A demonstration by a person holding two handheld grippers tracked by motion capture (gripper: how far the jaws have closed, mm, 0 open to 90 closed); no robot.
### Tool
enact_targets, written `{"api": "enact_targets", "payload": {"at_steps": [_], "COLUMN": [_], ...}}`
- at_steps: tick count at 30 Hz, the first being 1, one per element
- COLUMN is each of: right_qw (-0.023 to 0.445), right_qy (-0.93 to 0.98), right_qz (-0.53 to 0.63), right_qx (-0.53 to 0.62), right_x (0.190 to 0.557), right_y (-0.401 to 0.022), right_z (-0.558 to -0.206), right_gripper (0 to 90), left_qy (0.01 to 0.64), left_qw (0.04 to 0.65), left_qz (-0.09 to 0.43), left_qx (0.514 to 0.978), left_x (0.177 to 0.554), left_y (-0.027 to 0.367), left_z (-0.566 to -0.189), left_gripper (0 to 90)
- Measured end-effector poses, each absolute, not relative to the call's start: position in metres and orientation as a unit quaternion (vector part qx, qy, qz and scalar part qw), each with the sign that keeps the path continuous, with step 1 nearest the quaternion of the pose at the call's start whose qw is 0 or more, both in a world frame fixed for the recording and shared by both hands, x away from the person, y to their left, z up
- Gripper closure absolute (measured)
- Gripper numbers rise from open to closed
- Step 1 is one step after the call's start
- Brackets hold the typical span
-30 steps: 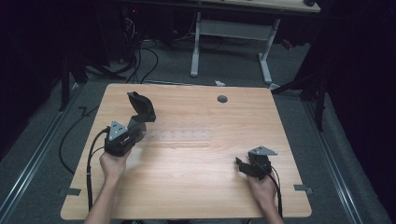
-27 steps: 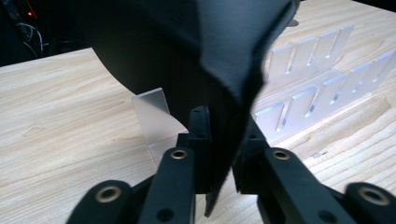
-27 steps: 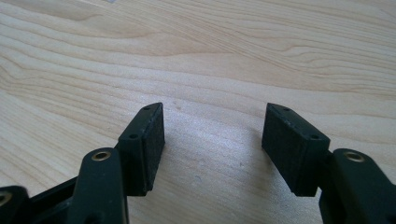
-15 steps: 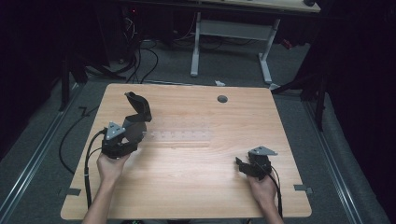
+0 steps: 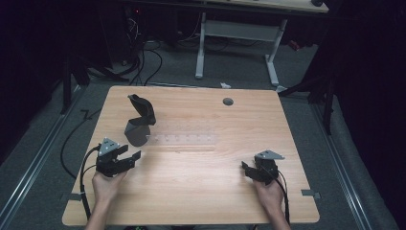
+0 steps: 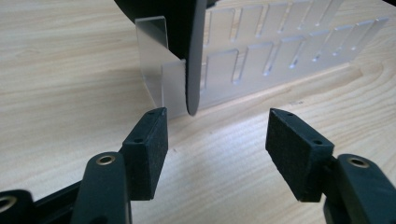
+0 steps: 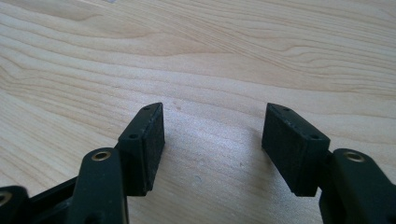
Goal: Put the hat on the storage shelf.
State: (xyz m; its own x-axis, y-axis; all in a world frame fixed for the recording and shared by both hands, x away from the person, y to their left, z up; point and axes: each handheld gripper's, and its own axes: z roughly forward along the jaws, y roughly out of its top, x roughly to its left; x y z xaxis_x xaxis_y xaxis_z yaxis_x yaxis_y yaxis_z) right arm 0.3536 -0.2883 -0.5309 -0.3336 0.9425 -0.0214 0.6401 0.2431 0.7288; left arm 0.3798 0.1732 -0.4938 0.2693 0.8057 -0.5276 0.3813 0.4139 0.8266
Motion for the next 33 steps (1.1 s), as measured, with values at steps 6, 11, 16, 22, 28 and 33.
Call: {"api": "enact_targets", "payload": {"at_steps": [6, 11, 16, 22, 28, 33], "right_qw": [0.237, 0.237, 0.237, 0.237, 0.237, 0.236], "right_qy": [0.752, 0.752, 0.752, 0.752, 0.751, 0.751], "right_qz": [0.319, 0.319, 0.318, 0.318, 0.318, 0.319], "right_qx": [0.526, 0.526, 0.527, 0.527, 0.527, 0.528], "right_x": [0.354, 0.354, 0.354, 0.354, 0.354, 0.354], "right_y": [-0.288, -0.288, -0.288, -0.288, -0.288, -0.287], "right_z": [-0.531, -0.531, -0.531, -0.531, -0.531, -0.531], "right_gripper": [39.3, 39.3, 39.2, 39.2, 39.1, 39.1], "left_qy": [0.582, 0.586, 0.587, 0.588, 0.59, 0.59], "left_qw": [0.597, 0.59, 0.58, 0.574, 0.559, 0.554], "left_qz": [0.168, 0.163, 0.163, 0.17, 0.18, 0.182], "left_qx": [0.526, 0.53, 0.54, 0.544, 0.554, 0.558], "left_x": [0.369, 0.363, 0.359, 0.358, 0.358, 0.36], "left_y": [0.171, 0.168, 0.164, 0.158, 0.153, 0.152], "left_z": [-0.506, -0.516, -0.525, -0.534, -0.544, -0.545], "left_gripper": [38.2, 37.8, 37.2, 37.7, 38.4, 37.4]}}
